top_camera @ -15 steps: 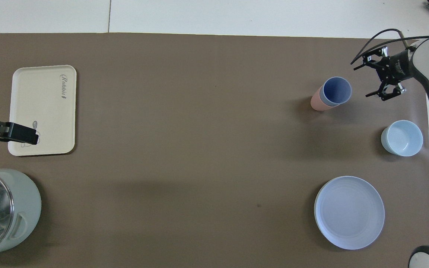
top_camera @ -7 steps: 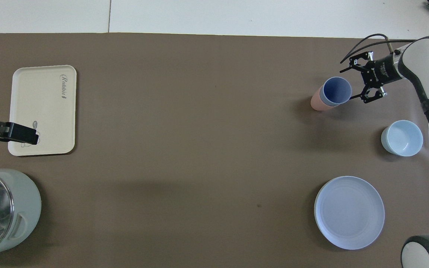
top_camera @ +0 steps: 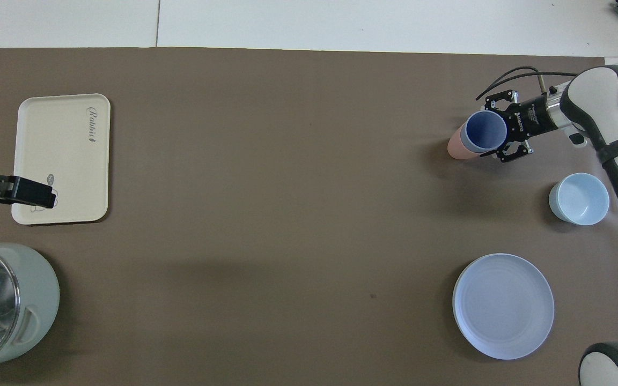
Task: Place cup on tray
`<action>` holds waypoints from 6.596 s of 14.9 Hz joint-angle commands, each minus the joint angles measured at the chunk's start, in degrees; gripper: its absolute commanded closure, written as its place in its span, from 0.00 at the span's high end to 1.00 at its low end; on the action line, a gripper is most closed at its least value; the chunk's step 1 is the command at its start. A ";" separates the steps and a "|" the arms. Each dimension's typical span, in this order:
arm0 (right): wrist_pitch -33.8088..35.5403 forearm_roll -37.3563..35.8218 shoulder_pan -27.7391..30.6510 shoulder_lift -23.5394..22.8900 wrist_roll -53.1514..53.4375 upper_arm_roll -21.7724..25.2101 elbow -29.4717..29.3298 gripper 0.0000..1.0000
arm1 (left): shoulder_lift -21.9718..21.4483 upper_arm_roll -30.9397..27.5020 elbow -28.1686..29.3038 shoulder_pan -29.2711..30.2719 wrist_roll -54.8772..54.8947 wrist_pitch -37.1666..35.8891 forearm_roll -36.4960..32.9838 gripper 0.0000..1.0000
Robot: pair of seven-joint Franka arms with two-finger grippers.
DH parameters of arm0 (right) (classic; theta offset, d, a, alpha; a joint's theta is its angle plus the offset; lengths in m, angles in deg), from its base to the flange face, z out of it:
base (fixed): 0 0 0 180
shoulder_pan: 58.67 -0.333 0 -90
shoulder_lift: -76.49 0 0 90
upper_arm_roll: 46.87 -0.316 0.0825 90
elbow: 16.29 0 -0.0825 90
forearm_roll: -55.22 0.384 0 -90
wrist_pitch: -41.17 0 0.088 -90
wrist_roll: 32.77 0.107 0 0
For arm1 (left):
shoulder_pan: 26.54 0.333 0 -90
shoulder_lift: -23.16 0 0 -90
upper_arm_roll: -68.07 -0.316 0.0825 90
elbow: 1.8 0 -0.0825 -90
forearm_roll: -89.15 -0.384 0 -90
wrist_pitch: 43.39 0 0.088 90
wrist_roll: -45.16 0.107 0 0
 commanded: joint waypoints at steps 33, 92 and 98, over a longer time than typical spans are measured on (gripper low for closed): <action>-20.61 12.97 -31.16 22.86 20.02 -0.61 19.04 0.00 | 7.00 1.57 4.84 -28.10 -57.06 37.48 10.22 1.00; -14.81 23.78 1.27 12.92 -7.84 0.18 29.84 1.00 | 14.05 0.60 14.26 16.45 -2.22 49.55 12.76 1.00; -23.04 13.27 1.01 14.32 -16.79 0.36 29.40 1.00 | 7.98 2.35 7.22 14.70 -1.95 30.20 8.64 1.00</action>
